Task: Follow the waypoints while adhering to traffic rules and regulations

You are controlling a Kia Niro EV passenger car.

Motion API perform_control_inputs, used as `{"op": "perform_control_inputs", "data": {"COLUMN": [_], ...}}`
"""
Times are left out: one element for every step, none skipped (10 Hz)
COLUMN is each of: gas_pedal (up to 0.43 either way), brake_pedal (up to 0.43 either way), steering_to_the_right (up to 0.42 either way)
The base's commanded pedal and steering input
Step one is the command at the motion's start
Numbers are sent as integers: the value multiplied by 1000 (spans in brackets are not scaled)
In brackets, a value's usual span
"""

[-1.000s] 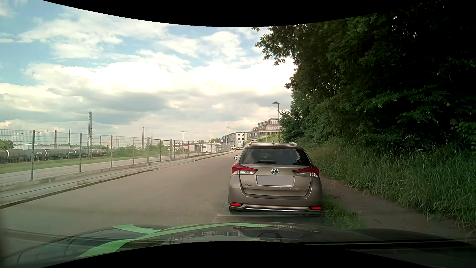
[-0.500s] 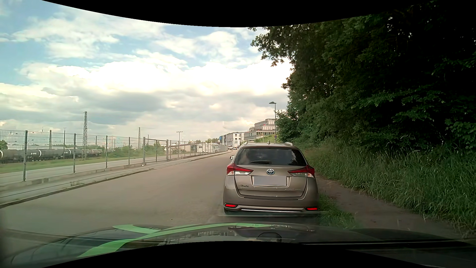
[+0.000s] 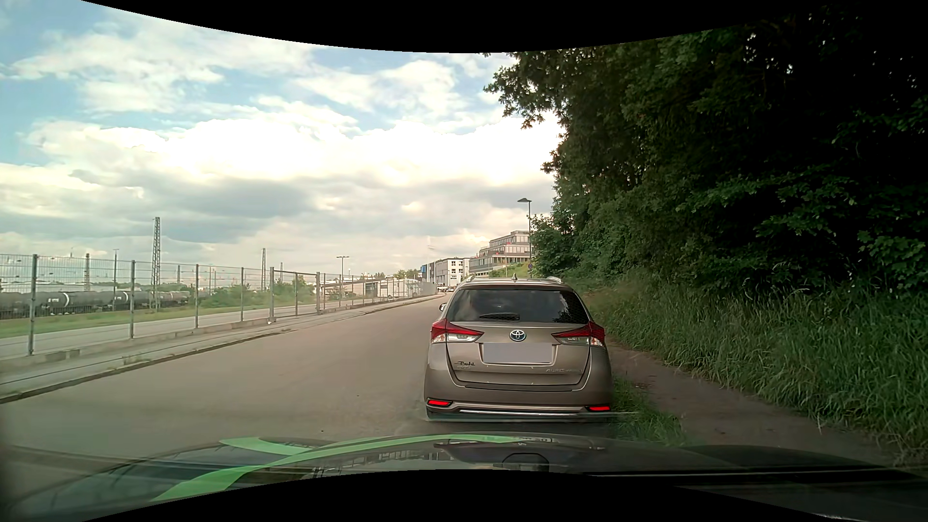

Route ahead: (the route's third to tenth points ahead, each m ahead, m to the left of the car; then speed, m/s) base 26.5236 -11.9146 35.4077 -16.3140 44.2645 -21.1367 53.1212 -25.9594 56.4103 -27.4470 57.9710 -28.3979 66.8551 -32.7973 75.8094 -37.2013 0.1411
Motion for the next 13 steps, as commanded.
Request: {"op": "perform_control_inputs", "data": {"gas_pedal": [0, 0, 0, 0, 0, 0, 0, 0, 0, 0, 0, 0, 0], "brake_pedal": [85, 85, 91, 140, 171, 195, 201, 238, 293, 329, 396, 445, 506], "steering_to_the_right": [735, 738, 739, 739, 739, 739, 739, 741, 746, 751, 751, 751, 751]}}
